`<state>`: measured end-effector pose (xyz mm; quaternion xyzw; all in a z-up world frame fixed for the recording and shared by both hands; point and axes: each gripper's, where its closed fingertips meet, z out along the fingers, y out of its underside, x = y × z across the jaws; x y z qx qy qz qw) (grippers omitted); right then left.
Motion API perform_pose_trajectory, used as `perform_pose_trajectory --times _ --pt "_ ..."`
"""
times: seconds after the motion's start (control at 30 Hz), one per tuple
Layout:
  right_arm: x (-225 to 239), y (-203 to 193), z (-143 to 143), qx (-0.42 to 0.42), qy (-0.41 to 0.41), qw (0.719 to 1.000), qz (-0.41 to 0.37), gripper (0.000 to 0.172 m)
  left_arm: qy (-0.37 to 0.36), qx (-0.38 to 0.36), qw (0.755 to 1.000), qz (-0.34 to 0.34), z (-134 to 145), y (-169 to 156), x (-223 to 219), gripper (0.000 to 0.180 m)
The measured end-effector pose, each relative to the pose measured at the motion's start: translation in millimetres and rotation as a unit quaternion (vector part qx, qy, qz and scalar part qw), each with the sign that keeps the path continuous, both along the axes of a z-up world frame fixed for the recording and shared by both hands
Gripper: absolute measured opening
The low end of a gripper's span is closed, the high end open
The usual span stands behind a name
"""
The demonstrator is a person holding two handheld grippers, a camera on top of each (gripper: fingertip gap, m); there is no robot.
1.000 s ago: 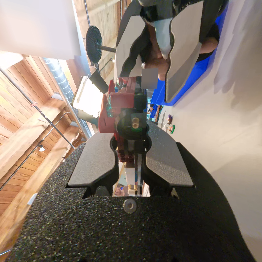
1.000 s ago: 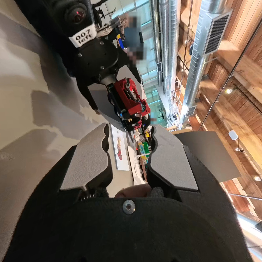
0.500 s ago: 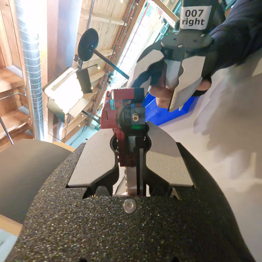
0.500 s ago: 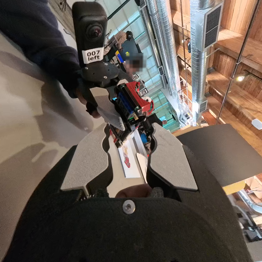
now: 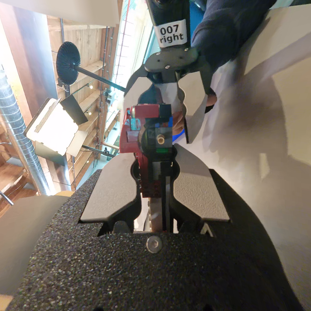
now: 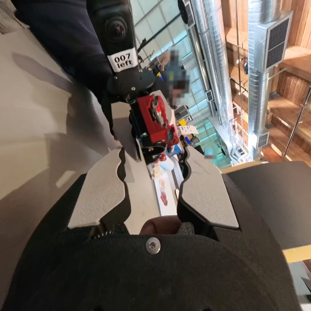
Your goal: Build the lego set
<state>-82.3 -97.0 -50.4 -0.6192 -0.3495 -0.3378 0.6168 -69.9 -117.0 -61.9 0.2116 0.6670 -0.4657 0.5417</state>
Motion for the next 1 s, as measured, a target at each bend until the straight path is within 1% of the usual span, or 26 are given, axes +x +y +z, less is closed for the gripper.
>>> perform_pose_trajectory --times 0.1,0.2,0.37,0.43,0.57,0.77,0.87,0.93,1.0 --pt "-6.8 1.5 4.0 0.011 -0.020 1.000 0.017 0.070 0.006 0.003 1.000 -0.014 -0.2 -3.1 -5.7 0.035" --pt "-11.1 3.1 4.5 0.012 -0.024 0.999 0.032 0.067 0.010 0.001 1.000 -0.022 1.1 -4.5 -8.7 0.035" --pt "-17.3 6.2 8.1 0.013 -0.034 0.998 0.047 0.056 0.024 -0.010 0.999 -0.033 3.6 -2.5 -10.2 0.035" --pt "-14.6 8.0 11.3 0.021 -0.039 0.998 0.037 0.045 0.027 -0.007 0.999 -0.026 2.2 -0.2 -7.0 0.035" --pt "-10.6 13.1 8.3 0.028 -0.075 0.997 0.003 0.045 0.027 0.005 1.000 0.000 -1.6 5.8 3.3 0.035" --pt "-6.6 19.9 0.3 0.008 -0.128 0.991 -0.032 0.044 0.018 0.062 0.997 0.049 -15.0 11.8 18.4 0.036" --pt "-6.9 21.8 1.0 0.003 -0.142 0.989 -0.041 0.044 -0.003 0.081 0.995 0.053 -13.3 14.5 16.9 0.038" --pt "-7.7 22.3 4.2 0.006 -0.149 0.988 -0.043 0.044 -0.029 0.091 0.994 0.058 -9.0 15.7 15.1 0.036" --pt "-9.6 22.6 7.6 0.010 -0.159 0.986 -0.040 0.044 -0.045 0.089 0.993 0.057 -4.3 15.7 14.0 0.036"
